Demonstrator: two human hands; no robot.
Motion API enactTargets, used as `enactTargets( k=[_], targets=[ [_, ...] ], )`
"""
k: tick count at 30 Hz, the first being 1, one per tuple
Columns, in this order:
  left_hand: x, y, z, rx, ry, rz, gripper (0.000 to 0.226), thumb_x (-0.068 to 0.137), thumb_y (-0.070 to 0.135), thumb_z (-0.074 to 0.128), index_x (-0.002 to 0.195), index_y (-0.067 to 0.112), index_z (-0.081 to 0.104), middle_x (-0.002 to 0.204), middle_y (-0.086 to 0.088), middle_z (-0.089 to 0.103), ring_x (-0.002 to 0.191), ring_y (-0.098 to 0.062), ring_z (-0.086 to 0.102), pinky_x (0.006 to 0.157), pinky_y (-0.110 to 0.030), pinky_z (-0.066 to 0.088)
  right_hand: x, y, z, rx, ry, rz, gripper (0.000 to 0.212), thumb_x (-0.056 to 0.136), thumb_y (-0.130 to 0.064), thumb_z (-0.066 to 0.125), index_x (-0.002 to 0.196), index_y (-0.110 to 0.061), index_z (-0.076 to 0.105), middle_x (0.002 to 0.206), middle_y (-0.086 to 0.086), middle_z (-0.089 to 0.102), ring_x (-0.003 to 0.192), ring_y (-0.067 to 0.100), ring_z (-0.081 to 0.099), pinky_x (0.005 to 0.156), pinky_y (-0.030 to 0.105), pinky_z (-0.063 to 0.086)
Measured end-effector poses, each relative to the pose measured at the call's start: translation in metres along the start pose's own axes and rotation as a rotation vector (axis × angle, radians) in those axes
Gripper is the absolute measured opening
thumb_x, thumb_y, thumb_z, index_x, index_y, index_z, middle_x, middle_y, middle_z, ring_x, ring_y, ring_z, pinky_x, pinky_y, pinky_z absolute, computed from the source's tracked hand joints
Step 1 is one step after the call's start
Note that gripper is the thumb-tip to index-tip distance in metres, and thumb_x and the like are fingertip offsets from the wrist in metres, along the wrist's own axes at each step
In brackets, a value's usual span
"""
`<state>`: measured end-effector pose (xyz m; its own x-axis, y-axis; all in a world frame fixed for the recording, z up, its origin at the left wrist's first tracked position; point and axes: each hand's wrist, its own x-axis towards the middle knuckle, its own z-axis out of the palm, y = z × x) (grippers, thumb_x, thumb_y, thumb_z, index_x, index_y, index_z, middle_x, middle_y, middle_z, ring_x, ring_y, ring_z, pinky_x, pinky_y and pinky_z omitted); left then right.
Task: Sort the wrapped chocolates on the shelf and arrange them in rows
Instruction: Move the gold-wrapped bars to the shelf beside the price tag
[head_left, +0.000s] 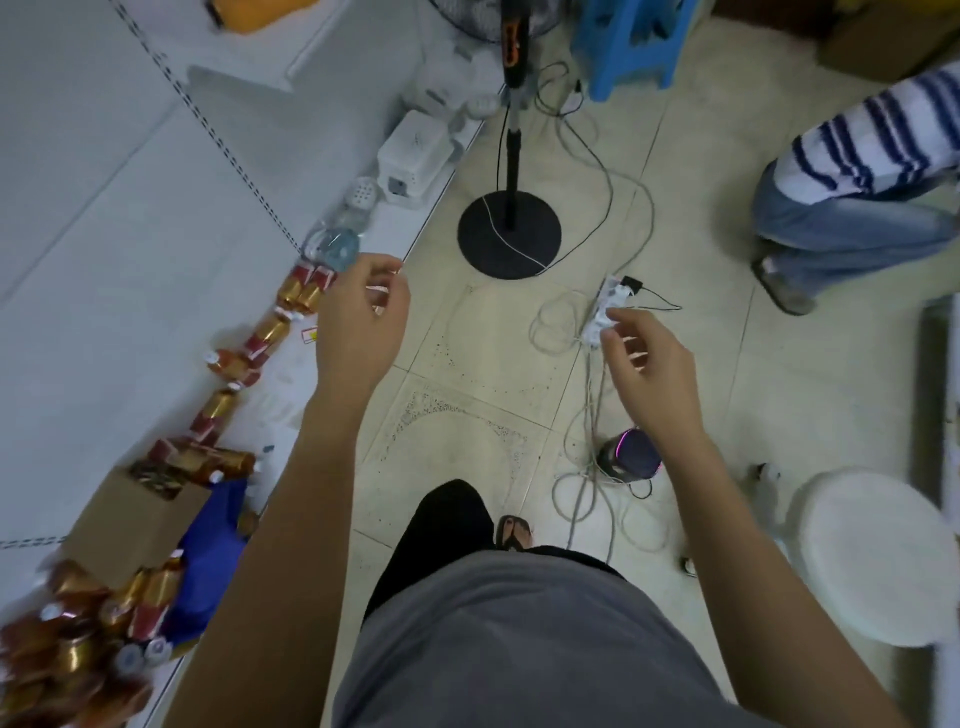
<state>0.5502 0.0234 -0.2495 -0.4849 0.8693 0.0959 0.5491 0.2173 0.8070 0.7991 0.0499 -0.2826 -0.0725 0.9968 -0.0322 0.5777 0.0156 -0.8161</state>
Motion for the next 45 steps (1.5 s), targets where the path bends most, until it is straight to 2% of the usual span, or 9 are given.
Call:
enactTargets(
  k=[8, 12, 15, 24, 28, 32, 38, 41, 45],
  targets=[
    [0.144, 0.010, 0.019, 0.008, 0.090, 0.057, 0.019, 0.091, 0.015, 0.052, 0.106, 0.007, 0.061, 0.093, 0.003, 0.060, 0.072, 0.001, 0.054, 0.063, 0.000, 0.040, 0.152, -0.040, 0.033, 0.059, -0.006, -0.095, 0.028, 0.091, -0.025, 0.051, 0.118, -0.018, 0.058, 0.096, -0.008, 0.061, 0.083, 0.000, 0.056, 0.069, 0.013, 0.044],
    [0.229, 0.014, 0.006, -0.028, 0.145, 0.079, 0.018, 0.091, 0.017, 0.053, 0.104, 0.008, 0.061, 0.091, 0.002, 0.061, 0.077, -0.010, 0.059, 0.069, -0.006, 0.044, 0.237, -0.086, 0.059, 0.082, -0.030, -0.183, 0.026, 0.092, -0.021, 0.052, 0.117, -0.017, 0.057, 0.091, -0.009, 0.059, 0.080, -0.004, 0.055, 0.068, 0.004, 0.040],
    [0.287, 0.013, -0.016, -0.008, 0.236, 0.102, 0.018, 0.091, 0.017, 0.052, 0.104, 0.008, 0.061, 0.089, 0.002, 0.060, 0.071, 0.001, 0.057, 0.066, -0.006, 0.042, 0.298, -0.127, 0.087, 0.066, -0.073, -0.286, 0.026, 0.092, -0.024, 0.051, 0.117, -0.018, 0.057, 0.094, -0.008, 0.061, 0.081, -0.004, 0.056, 0.069, 0.005, 0.042],
    [0.346, -0.013, -0.147, 0.252, 0.686, 0.023, 0.021, 0.091, 0.021, 0.051, 0.105, 0.010, 0.062, 0.088, 0.015, 0.056, 0.074, 0.019, 0.052, 0.071, -0.005, 0.039, 0.411, -0.286, 0.202, 0.112, -0.445, -0.851, 0.033, 0.090, -0.032, 0.048, 0.118, -0.015, 0.057, 0.096, -0.008, 0.059, 0.080, 0.004, 0.054, 0.072, 0.013, 0.044],
    [0.340, -0.005, -0.203, 0.406, 0.844, -0.020, 0.023, 0.090, 0.023, 0.049, 0.107, 0.011, 0.059, 0.084, 0.009, 0.061, 0.074, 0.005, 0.059, 0.077, -0.025, 0.050, 0.425, -0.373, 0.246, 0.174, -0.615, -1.149, 0.039, 0.088, -0.036, 0.043, 0.118, -0.015, 0.057, 0.098, -0.009, 0.057, 0.081, 0.008, 0.054, 0.072, 0.023, 0.046],
    [0.334, 0.013, -0.230, 0.548, 0.708, -0.109, 0.030, 0.088, 0.037, 0.043, 0.107, 0.019, 0.057, 0.073, 0.008, 0.064, 0.061, -0.006, 0.063, 0.061, -0.037, 0.056, 0.419, -0.451, 0.274, 0.278, -0.683, -1.440, 0.035, 0.090, -0.030, 0.046, 0.118, -0.013, 0.058, 0.097, -0.004, 0.062, 0.075, 0.009, 0.055, 0.068, 0.017, 0.046],
    [0.315, 0.040, -0.273, 0.781, 0.649, -0.103, 0.031, 0.087, 0.039, 0.043, 0.106, 0.021, 0.058, 0.079, 0.022, 0.056, 0.075, -0.003, 0.056, 0.058, -0.013, 0.046, 0.393, -0.531, 0.276, 0.278, -0.876, -1.726, 0.037, 0.089, -0.036, 0.046, 0.122, -0.022, 0.054, 0.100, -0.008, 0.062, 0.072, 0.008, 0.054, 0.062, 0.024, 0.047],
    [0.317, 0.036, -0.318, 0.879, 0.650, -0.130, 0.033, 0.086, 0.039, 0.042, 0.104, 0.019, 0.060, 0.079, 0.021, 0.054, 0.066, -0.004, 0.055, 0.063, -0.030, 0.051, 0.377, -0.568, 0.294, 0.249, -0.930, -1.781, 0.035, 0.088, -0.036, 0.047, 0.119, -0.024, 0.055, 0.098, -0.010, 0.061, 0.074, 0.010, 0.056, 0.067, 0.035, 0.050],
    [0.330, 0.007, -0.382, 0.905, 0.591, -0.198, 0.039, 0.080, 0.047, 0.038, 0.103, 0.023, 0.059, 0.079, 0.023, 0.053, 0.073, -0.014, 0.058, 0.073, -0.039, 0.051, 0.359, -0.614, 0.341, 0.139, -0.984, -1.765, 0.034, 0.087, -0.039, 0.049, 0.119, -0.028, 0.053, 0.100, -0.012, 0.059, 0.077, 0.013, 0.058, 0.076, 0.040, 0.050]
  ],
)
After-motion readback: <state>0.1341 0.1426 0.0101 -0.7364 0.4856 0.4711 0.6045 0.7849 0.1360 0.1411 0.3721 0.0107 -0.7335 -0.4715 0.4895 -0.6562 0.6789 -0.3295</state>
